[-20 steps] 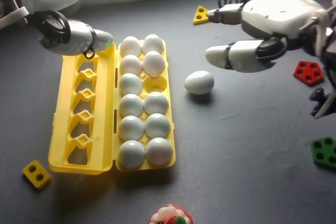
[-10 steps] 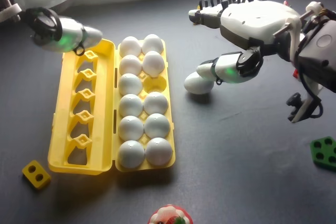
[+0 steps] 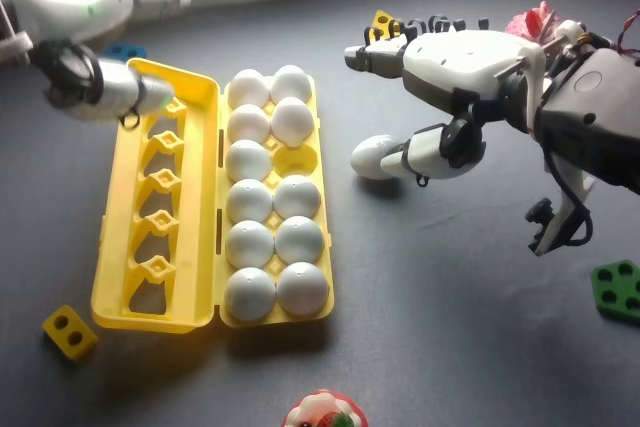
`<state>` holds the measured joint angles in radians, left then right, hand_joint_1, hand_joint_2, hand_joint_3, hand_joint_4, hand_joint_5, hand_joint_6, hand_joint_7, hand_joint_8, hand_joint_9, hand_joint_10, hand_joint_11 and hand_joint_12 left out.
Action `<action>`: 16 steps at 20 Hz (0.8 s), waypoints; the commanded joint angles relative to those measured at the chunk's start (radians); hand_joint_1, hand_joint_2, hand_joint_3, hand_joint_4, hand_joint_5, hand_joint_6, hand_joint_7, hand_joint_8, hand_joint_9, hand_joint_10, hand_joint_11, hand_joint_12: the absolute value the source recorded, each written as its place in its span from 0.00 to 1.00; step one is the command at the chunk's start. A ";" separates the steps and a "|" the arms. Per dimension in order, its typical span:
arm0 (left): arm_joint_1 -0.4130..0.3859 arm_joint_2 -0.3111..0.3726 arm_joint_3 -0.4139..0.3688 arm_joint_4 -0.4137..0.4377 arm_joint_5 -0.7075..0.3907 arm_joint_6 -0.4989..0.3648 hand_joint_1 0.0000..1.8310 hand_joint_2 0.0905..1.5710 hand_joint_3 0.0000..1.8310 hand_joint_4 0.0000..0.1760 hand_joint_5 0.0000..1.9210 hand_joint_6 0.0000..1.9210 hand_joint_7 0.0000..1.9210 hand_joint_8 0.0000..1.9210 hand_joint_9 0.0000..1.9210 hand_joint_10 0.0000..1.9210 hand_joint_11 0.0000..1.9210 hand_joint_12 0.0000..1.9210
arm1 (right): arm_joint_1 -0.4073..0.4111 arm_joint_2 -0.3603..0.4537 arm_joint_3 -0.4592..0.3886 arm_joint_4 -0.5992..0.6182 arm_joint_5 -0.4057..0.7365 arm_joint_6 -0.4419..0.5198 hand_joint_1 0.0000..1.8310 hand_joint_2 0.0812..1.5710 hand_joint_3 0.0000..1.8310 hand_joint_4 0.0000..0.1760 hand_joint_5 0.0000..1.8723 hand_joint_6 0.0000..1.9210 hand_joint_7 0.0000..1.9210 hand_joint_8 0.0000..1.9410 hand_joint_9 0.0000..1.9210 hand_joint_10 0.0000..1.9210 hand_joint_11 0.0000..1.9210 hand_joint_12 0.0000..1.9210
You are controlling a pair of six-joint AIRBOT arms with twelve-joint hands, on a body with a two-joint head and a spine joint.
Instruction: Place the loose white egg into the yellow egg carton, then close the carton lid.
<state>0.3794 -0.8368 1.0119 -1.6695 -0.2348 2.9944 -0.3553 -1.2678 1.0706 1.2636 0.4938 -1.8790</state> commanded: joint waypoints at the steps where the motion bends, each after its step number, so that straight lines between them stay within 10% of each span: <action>1: -0.004 0.014 0.008 0.028 0.000 0.005 0.11 0.82 0.00 0.22 0.08 0.00 0.12 0.00 0.14 0.01 0.00 0.48 | -0.001 0.001 0.003 -0.042 0.044 0.002 0.59 0.67 0.00 0.12 0.12 0.01 0.05 0.00 0.06 0.00 0.00 0.25; 16: -0.060 0.070 -0.045 0.046 0.017 0.004 0.12 0.82 0.00 0.13 0.11 0.01 0.11 0.00 0.13 0.00 0.00 0.48 | -0.039 -0.093 0.106 0.053 0.042 0.002 0.59 0.69 0.00 0.01 0.15 0.00 0.05 0.00 0.07 0.00 0.00 0.25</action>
<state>0.3302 -0.7647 0.9668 -1.6447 -0.2111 2.9936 -0.4026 -1.3678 1.1801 1.3590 0.4946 -1.8805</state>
